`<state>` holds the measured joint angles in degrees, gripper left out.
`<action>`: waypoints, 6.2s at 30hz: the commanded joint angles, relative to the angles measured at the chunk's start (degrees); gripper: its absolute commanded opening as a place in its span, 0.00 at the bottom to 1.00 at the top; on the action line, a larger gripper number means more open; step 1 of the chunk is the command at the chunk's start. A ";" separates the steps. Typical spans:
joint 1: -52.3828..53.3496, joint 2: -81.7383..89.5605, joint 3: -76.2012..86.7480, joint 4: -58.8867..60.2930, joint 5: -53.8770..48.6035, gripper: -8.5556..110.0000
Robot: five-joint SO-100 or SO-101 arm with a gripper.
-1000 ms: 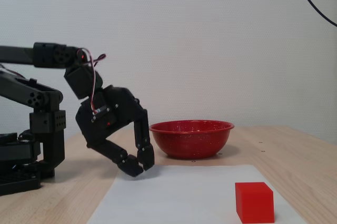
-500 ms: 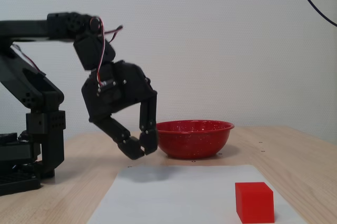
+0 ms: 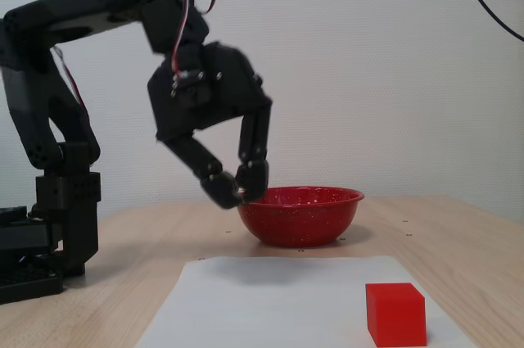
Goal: Grasp the red cube and put it in the red bowl.
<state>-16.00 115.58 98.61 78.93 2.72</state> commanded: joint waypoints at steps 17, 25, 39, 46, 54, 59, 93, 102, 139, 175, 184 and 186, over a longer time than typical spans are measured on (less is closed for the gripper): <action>-4.83 -27.33 -47.64 18.19 4.13 0.20; -6.06 -37.44 -60.03 20.48 6.06 0.31; -7.91 -50.54 -71.98 14.94 7.29 0.54; -8.00 -55.55 -76.64 13.10 8.00 0.53; -8.17 -60.73 -81.65 12.13 9.05 0.53; -7.56 -63.46 -84.55 11.60 9.40 0.53; -6.33 -74.71 -95.27 10.28 11.60 0.49; -6.68 -75.06 -95.45 10.37 11.69 0.46; -8.70 -70.66 -101.43 23.03 10.46 0.07; 3.78 -26.72 -64.86 26.19 5.89 0.07; 14.59 -19.07 -59.41 26.63 2.02 0.07; 17.49 -18.19 -58.54 26.63 0.88 0.07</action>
<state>0.18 89.30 41.75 104.33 4.66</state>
